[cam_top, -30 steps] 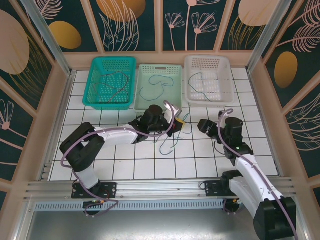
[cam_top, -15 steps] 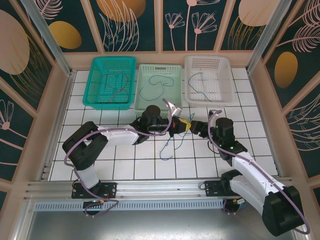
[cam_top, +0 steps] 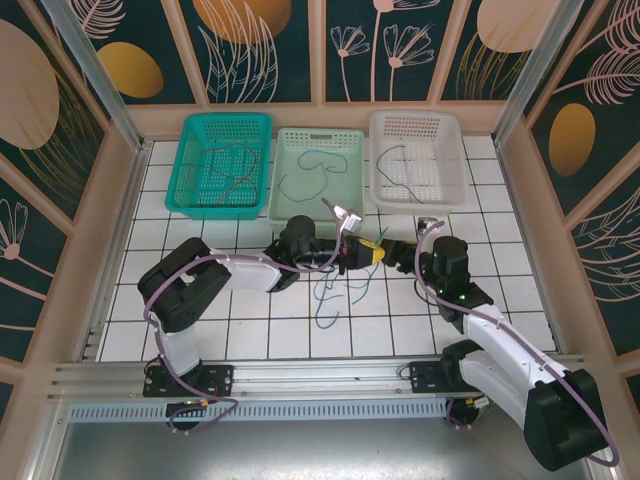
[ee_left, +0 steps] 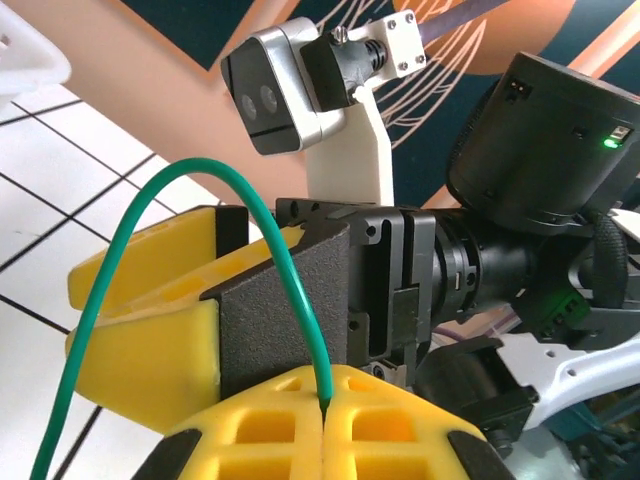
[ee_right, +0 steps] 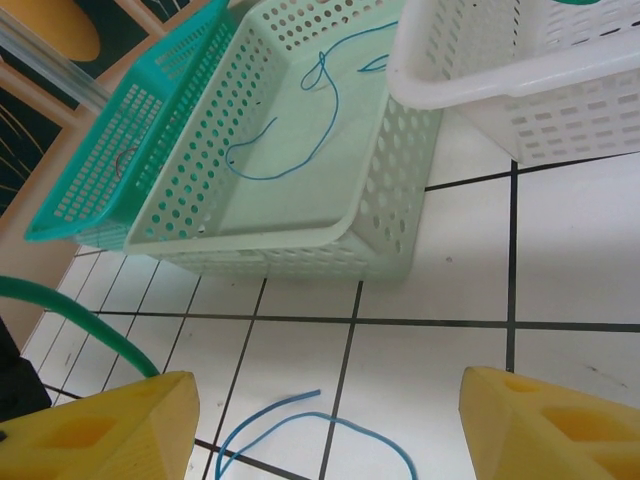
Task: Untangle the cables
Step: Straighten the cable.
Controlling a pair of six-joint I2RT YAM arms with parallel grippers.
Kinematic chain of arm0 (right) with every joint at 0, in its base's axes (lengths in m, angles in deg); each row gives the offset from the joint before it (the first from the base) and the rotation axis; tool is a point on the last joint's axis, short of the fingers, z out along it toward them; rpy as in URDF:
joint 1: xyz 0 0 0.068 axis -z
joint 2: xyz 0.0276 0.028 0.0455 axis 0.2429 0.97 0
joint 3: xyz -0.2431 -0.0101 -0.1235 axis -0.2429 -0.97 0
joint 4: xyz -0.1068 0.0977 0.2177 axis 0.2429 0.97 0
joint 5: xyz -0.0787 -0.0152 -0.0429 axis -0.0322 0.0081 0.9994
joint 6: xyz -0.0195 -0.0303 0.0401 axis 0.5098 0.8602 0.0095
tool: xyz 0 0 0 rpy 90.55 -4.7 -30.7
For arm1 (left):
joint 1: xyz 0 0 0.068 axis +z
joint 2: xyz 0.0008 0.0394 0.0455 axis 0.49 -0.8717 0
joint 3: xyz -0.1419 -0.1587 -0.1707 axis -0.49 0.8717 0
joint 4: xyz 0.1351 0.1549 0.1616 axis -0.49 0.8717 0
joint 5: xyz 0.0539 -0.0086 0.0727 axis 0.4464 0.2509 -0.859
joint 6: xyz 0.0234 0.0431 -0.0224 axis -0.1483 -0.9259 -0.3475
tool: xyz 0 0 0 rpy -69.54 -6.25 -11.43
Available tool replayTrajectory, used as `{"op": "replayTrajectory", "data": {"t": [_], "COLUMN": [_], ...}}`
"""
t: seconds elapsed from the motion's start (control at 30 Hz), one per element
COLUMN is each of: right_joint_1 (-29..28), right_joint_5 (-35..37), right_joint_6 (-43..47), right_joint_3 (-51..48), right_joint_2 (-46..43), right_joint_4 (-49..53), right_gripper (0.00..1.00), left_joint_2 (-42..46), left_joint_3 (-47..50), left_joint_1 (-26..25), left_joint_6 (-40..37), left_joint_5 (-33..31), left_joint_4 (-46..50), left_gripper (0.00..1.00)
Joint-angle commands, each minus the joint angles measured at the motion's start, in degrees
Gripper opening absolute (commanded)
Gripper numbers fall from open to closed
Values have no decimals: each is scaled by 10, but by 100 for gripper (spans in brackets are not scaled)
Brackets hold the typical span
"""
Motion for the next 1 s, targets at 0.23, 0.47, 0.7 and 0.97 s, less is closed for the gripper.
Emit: {"op": "replayTrajectory", "data": {"t": [0.23,0.47,0.7,0.97], "right_joint_1": [-5,-5,-4,-4], "right_joint_5": [-30,-32,-28,-50], "right_joint_6": [38,47,51,50], "right_joint_3": [-19,-11,-6,-15], "right_joint_2": [-59,-65,-74,-92], "right_joint_4": [16,36,53,39], "right_gripper": [70,70,68,66], "left_joint_2": [9,8,-3,-28], "left_joint_3": [12,23,35,32], "left_joint_1": [14,17,19,22], "left_joint_6": [48,75,94,144], "left_joint_5": [14,-5,-27,-47], "left_joint_4": [-83,-123,-166,-239], "left_gripper": [0,0,0,0]}}
